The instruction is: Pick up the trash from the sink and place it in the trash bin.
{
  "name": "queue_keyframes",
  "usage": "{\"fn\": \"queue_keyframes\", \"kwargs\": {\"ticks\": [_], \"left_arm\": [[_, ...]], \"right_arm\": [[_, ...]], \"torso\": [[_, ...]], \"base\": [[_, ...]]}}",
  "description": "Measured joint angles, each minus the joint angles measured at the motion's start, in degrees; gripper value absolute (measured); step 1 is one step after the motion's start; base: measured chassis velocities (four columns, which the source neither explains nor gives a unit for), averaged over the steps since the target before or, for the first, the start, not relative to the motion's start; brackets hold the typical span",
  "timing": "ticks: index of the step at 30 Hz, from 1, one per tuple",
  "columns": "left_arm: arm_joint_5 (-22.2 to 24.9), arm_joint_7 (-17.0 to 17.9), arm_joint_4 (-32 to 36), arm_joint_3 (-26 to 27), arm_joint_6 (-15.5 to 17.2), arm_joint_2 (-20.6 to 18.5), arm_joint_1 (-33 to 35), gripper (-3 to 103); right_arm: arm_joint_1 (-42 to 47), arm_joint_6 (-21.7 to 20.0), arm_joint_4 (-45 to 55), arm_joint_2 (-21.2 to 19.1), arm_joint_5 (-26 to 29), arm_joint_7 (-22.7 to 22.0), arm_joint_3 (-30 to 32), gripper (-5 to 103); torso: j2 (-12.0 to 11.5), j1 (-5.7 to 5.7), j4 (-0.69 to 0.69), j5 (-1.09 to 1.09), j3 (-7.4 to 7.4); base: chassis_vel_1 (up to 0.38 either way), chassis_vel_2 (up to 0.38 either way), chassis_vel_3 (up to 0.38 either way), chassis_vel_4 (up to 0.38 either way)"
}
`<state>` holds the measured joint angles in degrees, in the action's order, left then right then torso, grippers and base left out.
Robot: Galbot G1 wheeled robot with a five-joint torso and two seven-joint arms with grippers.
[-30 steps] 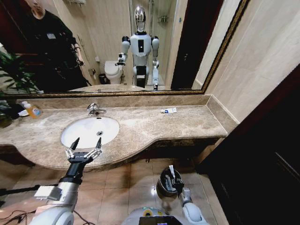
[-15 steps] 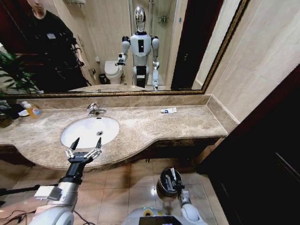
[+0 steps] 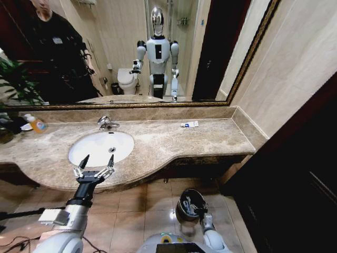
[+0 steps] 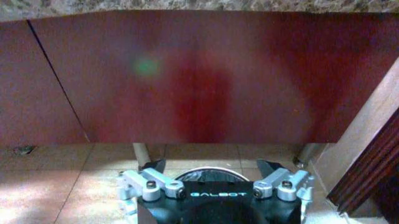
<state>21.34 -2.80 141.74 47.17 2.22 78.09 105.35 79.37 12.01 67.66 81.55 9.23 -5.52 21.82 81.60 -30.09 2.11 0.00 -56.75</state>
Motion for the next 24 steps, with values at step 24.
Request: {"fn": "queue_keyframes", "kwargs": {"ticks": [24], "left_arm": [[0.0, 0.0, 0.0, 0.0, 0.0, 0.0, 0.0, 100]], "right_arm": [[7.9, -1.75, 17.89, -0.96, 0.22, 0.91, 3.58, 100]], "torso": [[0.0, 0.0, 0.0, 0.0, 0.0]], "base": [[0.0, 0.0, 0.0, 0.0]]}}
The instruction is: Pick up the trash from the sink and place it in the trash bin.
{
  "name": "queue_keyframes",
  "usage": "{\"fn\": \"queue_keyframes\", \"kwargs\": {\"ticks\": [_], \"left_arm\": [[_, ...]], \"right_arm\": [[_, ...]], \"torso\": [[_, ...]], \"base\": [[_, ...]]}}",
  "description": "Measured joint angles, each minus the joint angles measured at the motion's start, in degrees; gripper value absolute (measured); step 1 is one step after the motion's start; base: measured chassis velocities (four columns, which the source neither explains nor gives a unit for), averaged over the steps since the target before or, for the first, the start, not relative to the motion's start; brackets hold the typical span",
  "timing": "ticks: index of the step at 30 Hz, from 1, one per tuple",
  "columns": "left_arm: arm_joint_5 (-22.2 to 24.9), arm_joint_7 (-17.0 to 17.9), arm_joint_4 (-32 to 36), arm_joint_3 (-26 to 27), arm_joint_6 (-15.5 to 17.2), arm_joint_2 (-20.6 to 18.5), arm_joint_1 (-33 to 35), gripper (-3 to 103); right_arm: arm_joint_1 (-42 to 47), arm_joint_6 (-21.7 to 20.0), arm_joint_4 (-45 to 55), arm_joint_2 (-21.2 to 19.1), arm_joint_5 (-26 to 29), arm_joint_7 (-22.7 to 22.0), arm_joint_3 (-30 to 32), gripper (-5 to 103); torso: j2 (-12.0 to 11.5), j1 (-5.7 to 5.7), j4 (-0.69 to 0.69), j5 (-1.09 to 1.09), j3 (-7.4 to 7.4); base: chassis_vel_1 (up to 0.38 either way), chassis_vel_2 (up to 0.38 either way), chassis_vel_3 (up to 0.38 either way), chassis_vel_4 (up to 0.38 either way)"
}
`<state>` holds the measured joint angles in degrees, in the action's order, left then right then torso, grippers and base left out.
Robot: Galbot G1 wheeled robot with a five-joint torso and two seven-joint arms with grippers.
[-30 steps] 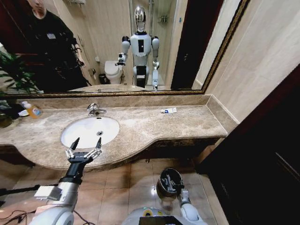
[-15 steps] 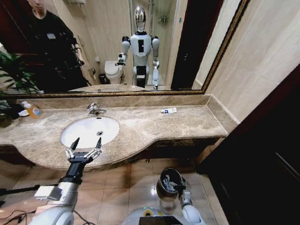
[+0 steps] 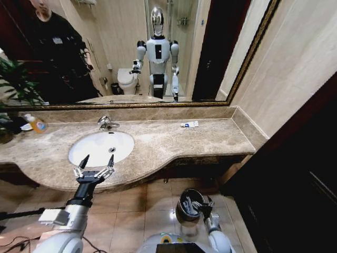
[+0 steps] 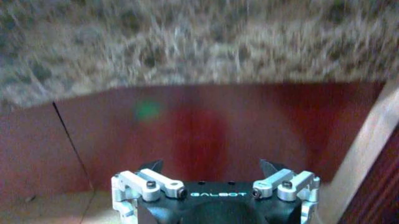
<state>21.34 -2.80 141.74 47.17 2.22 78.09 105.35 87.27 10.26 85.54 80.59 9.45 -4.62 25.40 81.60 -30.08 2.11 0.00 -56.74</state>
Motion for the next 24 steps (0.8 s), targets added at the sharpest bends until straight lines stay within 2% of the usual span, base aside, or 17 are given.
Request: {"fn": "queue_keyframes", "kwargs": {"ticks": [10, 12, 15, 18, 24], "left_arm": [[0.0, 0.0, 0.0, 0.0, 0.0, 0.0, 0.0, 100], [0.0, 0.0, 0.0, 0.0, 0.0, 0.0, 0.0, 100], [0.0, 0.0, 0.0, 0.0, 0.0, 0.0, 0.0, 100], [0.0, 0.0, 0.0, 0.0, 0.0, 0.0, 0.0, 100], [0.0, 0.0, 0.0, 0.0, 0.0, 0.0, 0.0, 100]], "right_arm": [[2.51, -0.93, 10.56, -0.91, -0.4, -0.06, 1.11, 100], [3.23, -3.14, 15.94, -1.1, 0.41, -0.18, 0.48, 100], [3.26, -4.27, 18.86, -1.29, 0.69, -0.55, -0.15, 100], [1.44, -7.57, 25.16, -2.89, 1.27, -1.82, -1.9, 100], [-2.65, -12.28, 29.87, -4.59, 1.55, -4.82, -3.89, 100]], "torso": [[0.0, 0.0, 0.0, 0.0, 0.0], [0.0, 0.0, 0.0, 0.0, 0.0], [0.0, 0.0, 0.0, 0.0, 0.0], [0.0, 0.0, 0.0, 0.0, 0.0], [0.0, 0.0, -0.01, 0.0, 0.0]], "base": [[0.0, 0.0, 0.0, 0.0], [0.0, 0.0, 0.0, 0.0], [0.0, 0.0, 0.0, 0.0], [0.0, 0.0, 0.0, 0.0], [0.0, 0.0, 0.0, 0.0]]}}
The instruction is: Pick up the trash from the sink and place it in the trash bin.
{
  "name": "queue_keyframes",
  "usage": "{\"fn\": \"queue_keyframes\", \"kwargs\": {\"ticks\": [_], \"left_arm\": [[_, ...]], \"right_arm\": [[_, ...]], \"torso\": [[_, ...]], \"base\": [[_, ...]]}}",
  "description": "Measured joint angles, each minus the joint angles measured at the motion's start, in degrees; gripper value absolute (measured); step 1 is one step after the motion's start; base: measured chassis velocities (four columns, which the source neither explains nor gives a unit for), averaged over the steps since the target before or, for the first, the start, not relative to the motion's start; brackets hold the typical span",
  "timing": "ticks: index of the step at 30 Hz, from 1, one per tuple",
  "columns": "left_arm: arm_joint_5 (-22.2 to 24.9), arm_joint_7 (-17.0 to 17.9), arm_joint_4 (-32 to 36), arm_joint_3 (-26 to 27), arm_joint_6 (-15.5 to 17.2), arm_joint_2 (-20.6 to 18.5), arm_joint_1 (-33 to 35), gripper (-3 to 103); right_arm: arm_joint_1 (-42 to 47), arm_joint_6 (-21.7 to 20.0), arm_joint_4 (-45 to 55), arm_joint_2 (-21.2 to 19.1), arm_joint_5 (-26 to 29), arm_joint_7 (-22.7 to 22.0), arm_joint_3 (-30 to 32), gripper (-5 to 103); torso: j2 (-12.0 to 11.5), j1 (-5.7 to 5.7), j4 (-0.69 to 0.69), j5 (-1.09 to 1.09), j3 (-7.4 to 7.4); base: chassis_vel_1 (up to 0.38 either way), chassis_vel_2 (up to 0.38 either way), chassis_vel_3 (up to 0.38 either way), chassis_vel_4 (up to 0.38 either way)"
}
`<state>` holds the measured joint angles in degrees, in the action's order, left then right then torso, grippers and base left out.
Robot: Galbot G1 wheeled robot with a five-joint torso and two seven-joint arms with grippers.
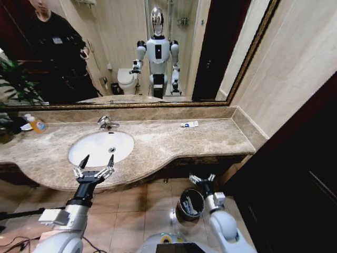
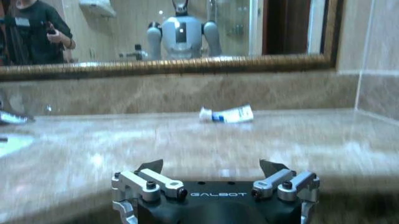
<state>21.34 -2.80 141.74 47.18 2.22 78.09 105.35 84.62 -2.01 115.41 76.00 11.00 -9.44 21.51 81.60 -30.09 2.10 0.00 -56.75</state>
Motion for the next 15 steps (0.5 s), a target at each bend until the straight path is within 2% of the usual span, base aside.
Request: {"fn": "queue_keyframes", "kwargs": {"ticks": [2, 3, 6, 15], "left_arm": [[0.0, 0.0, 0.0, 0.0, 0.0, 0.0, 0.0, 100], [0.0, 0.0, 0.0, 0.0, 0.0, 0.0, 0.0, 100], [0.0, 0.0, 0.0, 0.0, 0.0, 0.0, 0.0, 100], [0.0, 0.0, 0.0, 0.0, 0.0, 0.0, 0.0, 100]], "right_arm": [[-3.55, -3.46, 1.48, -0.38, 1.0, -1.38, -1.21, 100], [-3.55, -3.46, 1.48, -0.38, 1.0, -1.38, -1.21, 100], [-9.29, -6.99, 0.61, -1.42, 4.25, -1.44, -2.65, 100], [-21.68, -8.1, -9.19, -4.22, 8.98, 0.87, -3.96, 100]], "torso": [[0.0, 0.0, 0.0, 0.0, 0.0], [0.0, 0.0, 0.0, 0.0, 0.0], [0.0, 0.0, 0.01, 0.01, 0.0], [0.0, 0.0, 0.01, -0.01, -0.01]], "base": [[0.0, 0.0, 0.0, 0.0], [0.0, 0.0, 0.0, 0.0], [0.0, 0.0, 0.0, 0.0], [0.0, 0.0, 0.0, 0.0]]}}
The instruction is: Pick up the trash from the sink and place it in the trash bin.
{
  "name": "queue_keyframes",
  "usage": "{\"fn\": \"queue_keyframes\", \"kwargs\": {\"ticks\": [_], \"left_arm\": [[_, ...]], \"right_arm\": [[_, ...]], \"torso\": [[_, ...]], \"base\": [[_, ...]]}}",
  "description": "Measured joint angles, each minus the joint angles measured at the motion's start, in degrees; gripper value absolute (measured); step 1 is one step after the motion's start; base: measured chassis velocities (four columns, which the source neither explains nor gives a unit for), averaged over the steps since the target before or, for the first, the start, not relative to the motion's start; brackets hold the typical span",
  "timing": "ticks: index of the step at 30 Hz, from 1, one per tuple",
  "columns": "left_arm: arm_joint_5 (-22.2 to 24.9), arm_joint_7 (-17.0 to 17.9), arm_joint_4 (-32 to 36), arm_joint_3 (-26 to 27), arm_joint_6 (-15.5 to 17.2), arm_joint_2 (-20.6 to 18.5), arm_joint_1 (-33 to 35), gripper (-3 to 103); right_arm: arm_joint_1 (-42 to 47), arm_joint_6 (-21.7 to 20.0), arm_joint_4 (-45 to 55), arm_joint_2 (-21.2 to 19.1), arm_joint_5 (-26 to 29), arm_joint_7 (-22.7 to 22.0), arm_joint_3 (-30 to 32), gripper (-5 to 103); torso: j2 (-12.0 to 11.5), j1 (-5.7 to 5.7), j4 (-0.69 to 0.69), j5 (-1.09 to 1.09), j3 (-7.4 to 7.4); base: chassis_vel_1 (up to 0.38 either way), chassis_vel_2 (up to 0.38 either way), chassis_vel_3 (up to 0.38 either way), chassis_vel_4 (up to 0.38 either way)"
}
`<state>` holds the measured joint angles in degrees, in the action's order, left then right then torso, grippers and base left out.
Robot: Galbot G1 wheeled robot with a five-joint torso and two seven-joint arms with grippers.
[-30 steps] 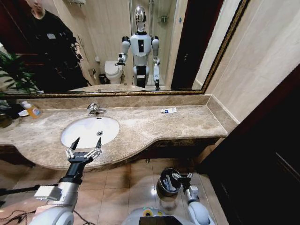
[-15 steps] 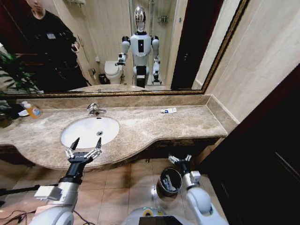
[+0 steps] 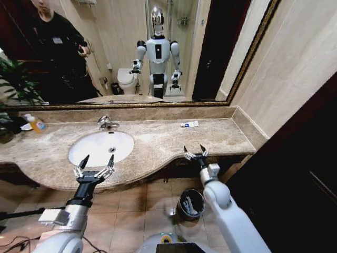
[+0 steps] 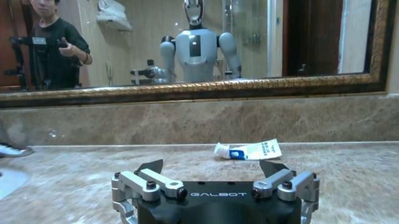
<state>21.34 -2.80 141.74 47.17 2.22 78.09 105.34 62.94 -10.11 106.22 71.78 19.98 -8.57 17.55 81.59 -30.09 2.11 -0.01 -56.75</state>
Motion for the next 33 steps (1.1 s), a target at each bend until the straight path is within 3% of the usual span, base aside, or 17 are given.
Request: {"fn": "queue_keyframes", "kwargs": {"ticks": [6, 16, 24, 33], "left_arm": [[0.0, 0.01, 0.0, 0.0, 0.0, 0.01, 0.0, 100], [0.0, -0.01, 0.0, 0.0, 0.0, 0.0, 0.0, 100], [0.0, 0.01, 0.0, 0.0, 0.0, 0.0, 0.0, 100], [0.0, 0.0, 0.0, 0.0, 0.0, 0.0, 0.0, 100]], "right_arm": [[-8.95, -2.7, -7.8, -2.07, 7.56, 1.86, -0.75, 100], [-22.28, -2.91, -20.13, -0.65, 8.31, 4.82, -5.9, 100], [-35.47, 0.02, -39.42, 5.28, 5.21, 6.22, -11.14, 100], [-42.29, 1.34, -51.1, 10.68, 1.78, 6.08, -10.49, 100]], "torso": [[-0.01, 0.0, -0.01, 0.01, 0.0], [-0.01, 0.0, 0.0, 0.01, 0.01], [0.0, 0.0, -0.01, 0.02, 0.0], [0.0, 0.0, 0.0, 0.03, 0.0]], "base": [[0.0, 0.0, 0.0, 0.0], [0.0, 0.0, 0.0, 0.0], [0.0, 0.0, 0.0, 0.0], [0.0, 0.0, 0.0, 0.0]]}}
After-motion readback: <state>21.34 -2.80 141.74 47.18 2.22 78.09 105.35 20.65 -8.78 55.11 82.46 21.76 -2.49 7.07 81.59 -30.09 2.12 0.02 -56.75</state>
